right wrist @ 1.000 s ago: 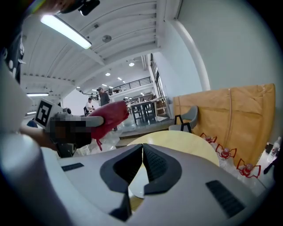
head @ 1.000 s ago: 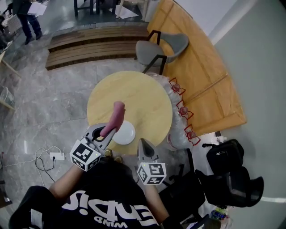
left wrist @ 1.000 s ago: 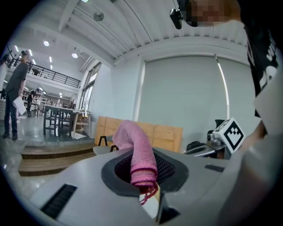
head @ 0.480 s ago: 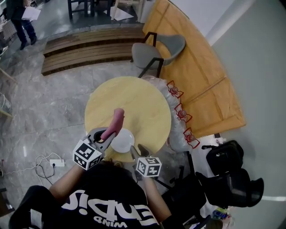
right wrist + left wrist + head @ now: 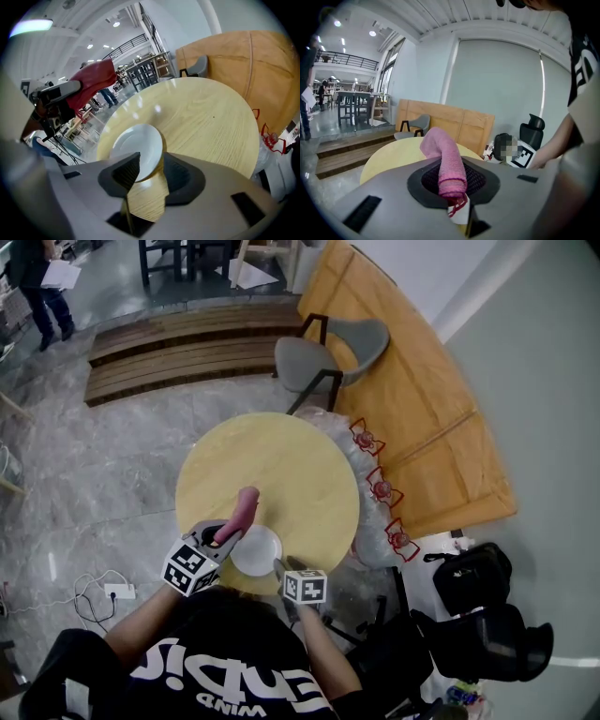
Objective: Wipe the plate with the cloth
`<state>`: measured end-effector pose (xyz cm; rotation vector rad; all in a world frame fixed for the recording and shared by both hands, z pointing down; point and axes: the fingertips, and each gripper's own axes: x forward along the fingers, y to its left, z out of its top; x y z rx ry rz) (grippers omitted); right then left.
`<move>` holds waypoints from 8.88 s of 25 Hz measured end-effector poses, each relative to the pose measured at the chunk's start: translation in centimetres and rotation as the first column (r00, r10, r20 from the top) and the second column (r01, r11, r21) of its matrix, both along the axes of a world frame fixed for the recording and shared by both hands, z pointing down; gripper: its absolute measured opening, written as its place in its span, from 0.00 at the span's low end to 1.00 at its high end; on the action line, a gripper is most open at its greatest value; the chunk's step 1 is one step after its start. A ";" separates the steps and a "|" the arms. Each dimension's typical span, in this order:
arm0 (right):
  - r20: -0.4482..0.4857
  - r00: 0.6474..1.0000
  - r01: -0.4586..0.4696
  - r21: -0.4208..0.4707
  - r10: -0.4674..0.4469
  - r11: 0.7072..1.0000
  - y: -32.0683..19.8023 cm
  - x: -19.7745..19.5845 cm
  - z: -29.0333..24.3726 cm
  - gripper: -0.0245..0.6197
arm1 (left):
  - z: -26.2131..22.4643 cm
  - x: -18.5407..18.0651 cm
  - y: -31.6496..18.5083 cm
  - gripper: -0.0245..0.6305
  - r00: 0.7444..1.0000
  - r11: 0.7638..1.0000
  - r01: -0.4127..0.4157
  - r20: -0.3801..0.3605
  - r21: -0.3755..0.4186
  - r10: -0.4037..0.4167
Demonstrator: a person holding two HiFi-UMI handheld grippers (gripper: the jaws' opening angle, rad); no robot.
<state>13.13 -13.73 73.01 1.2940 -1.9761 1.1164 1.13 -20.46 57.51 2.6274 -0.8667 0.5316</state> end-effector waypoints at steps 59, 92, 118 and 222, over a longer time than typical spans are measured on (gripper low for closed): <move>0.031 0.999 -0.024 -0.122 0.028 0.992 -0.7 0.2 3.7 0.20 | 15.0 7.7 4.3 0.12 0.855 0.855 -0.259 0.305 -0.449 0.420; 0.021 0.999 -0.037 -0.103 0.040 0.994 -0.6 0.1 3.6 0.20 | 14.7 5.6 10.9 0.12 0.803 0.755 -0.377 0.216 -0.536 0.555; 0.029 0.999 -0.033 -0.093 0.035 0.995 -0.5 0.1 3.6 0.20 | 13.8 0.8 7.3 0.12 0.872 0.810 -0.256 0.236 -0.527 0.429; 0.040 0.998 -0.046 -0.061 0.048 0.997 -0.6 0.2 3.3 0.19 | 12.8 -2.8 3.2 0.12 0.958 0.898 -0.074 0.219 -0.434 0.185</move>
